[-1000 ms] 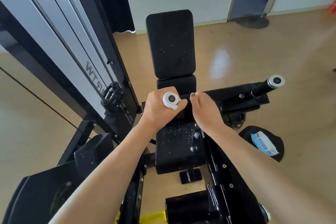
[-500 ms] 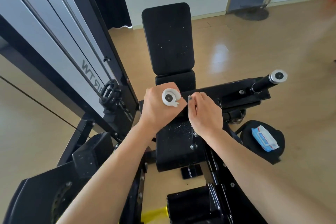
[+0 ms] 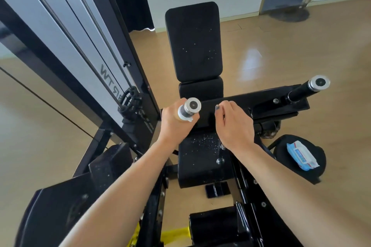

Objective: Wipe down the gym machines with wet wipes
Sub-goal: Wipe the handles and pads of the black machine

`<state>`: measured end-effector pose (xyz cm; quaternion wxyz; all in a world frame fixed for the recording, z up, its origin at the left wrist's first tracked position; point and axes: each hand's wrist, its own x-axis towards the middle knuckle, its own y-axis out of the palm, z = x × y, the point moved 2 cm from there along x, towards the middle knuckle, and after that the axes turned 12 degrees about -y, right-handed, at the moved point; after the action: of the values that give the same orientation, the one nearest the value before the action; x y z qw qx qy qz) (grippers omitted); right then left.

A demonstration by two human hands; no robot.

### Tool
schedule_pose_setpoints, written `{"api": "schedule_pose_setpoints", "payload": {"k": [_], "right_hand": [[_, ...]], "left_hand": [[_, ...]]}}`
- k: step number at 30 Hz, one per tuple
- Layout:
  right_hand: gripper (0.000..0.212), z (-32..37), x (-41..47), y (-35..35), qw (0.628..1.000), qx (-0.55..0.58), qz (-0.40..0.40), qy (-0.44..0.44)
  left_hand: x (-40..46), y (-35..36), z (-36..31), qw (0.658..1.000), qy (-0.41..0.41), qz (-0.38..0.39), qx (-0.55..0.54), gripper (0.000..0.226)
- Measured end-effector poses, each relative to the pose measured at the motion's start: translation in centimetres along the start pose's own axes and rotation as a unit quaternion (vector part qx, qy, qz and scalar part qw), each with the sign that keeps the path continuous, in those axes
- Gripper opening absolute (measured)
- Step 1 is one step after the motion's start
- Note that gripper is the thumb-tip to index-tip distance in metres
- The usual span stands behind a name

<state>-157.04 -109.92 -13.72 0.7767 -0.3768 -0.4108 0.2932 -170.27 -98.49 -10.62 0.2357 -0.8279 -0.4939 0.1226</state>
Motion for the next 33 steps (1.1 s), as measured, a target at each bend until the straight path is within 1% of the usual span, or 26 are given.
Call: {"api": "schedule_pose_setpoints", "payload": {"k": [2,3,5,6,8,10,12,13,15,16,17,19,21,22,23,24,25,26,27,28,29,30,31,32,33], "right_hand": [[0.034,0.0,-0.1,-0.2,1.0,0.003,0.001,0.0],[0.033,0.1,-0.1,-0.3,1.0,0.004,-0.002,-0.001],[0.033,0.4,-0.1,-0.4,1.0,0.004,-0.003,0.004],[0.033,0.5,-0.1,-0.4,1.0,0.004,0.0,0.01],[0.034,0.5,0.0,-0.3,1.0,0.003,0.002,0.017],[0.033,0.5,0.1,-0.2,1.0,0.006,0.001,0.015],[0.032,0.5,0.0,-0.2,1.0,0.006,0.001,0.011],[0.031,0.4,0.0,-0.2,1.0,0.006,0.002,0.007],[0.031,0.4,-0.2,-0.3,1.0,0.007,0.001,0.0],[0.031,0.2,-0.1,-0.3,1.0,0.006,0.002,0.0],[0.031,0.2,-0.1,-0.3,1.0,0.006,0.004,0.001],[0.03,0.2,0.0,-0.3,1.0,0.01,0.011,0.004],[0.031,0.3,0.0,-0.2,1.0,0.011,0.015,0.01],[0.032,0.3,0.0,-0.2,1.0,0.011,0.014,0.011],[0.033,0.3,0.0,-0.2,1.0,0.009,0.013,0.01],[0.034,0.3,0.0,-0.2,1.0,0.008,0.012,0.009],[0.034,0.3,0.0,-0.2,1.0,0.01,0.009,0.007],[0.034,0.3,-0.1,-0.2,1.0,0.012,0.006,0.007],[0.033,0.3,-0.1,-0.2,1.0,0.014,0.004,0.008],[0.033,0.3,-0.1,-0.1,1.0,0.015,0.004,0.01],[0.033,0.3,-0.1,0.0,1.0,0.014,0.004,0.011],[0.033,0.3,0.0,0.0,1.0,0.013,0.004,0.011],[0.032,0.3,0.0,0.1,1.0,0.011,0.003,0.01],[0.032,0.3,0.0,0.1,1.0,0.009,0.001,0.007],[0.032,0.2,0.0,0.1,1.0,0.009,-0.002,0.005]], "left_hand": [[0.2,0.4,1.0,0.999,-0.047,-0.02,-0.018,0.035],[0.1,0.3,0.8,0.998,-0.047,-0.027,-0.018,0.037],[-0.5,0.2,-0.7,0.999,-0.006,-0.034,-0.01,0.044],[-0.9,0.0,-1.9,0.999,0.026,-0.038,-0.015,0.044],[-1.3,0.0,-3.8,0.995,0.081,-0.049,-0.034,0.032],[-1.0,0.0,-4.2,0.993,0.097,-0.055,-0.023,0.027],[-0.5,0.2,-2.8,0.995,0.081,-0.058,0.005,0.031],[-0.2,0.2,-1.7,0.997,0.052,-0.05,0.006,0.032],[0.2,0.4,0.5,1.0,-0.005,-0.021,0.014,0.028],[0.2,0.3,1.1,0.999,-0.01,-0.006,0.031,0.026],[0.2,0.0,1.5,0.998,0.008,0.007,0.065,0.026],[-0.2,-1.7,2.2,0.987,0.087,0.032,0.131,0.029],[-0.7,-3.9,3.3,0.975,0.154,0.056,0.153,0.026],[-1.0,-5.0,3.9,0.974,0.158,0.048,0.155,0.02],[-1.4,-5.9,4.5,0.98,0.13,0.019,0.146,0.017],[-1.5,-6.7,5.0,0.991,0.06,-0.03,0.112,0.017],[-1.2,-7.3,5.4,0.994,-0.038,-0.091,0.037,0.018],[-0.9,-7.7,5.3,0.978,-0.134,-0.144,-0.063,0.02],[-0.2,-7.7,5.1,0.948,-0.213,-0.179,-0.154,0.021],[0.5,-7.4,4.7,0.924,-0.252,-0.195,-0.213,0.021],[1.0,-7.0,3.8,0.925,-0.251,-0.194,-0.207,0.019],[1.3,-6.3,2.7,0.943,-0.216,-0.189,-0.166,0.018],[1.4,-5.4,1.9,0.965,-0.168,-0.177,-0.095,0.017],[1.3,-4.3,1.7,0.98,-0.122,-0.159,-0.021,0.014],[1.1,-3.3,2.0,0.986,-0.064,-0.145,0.057,0.016]]}}
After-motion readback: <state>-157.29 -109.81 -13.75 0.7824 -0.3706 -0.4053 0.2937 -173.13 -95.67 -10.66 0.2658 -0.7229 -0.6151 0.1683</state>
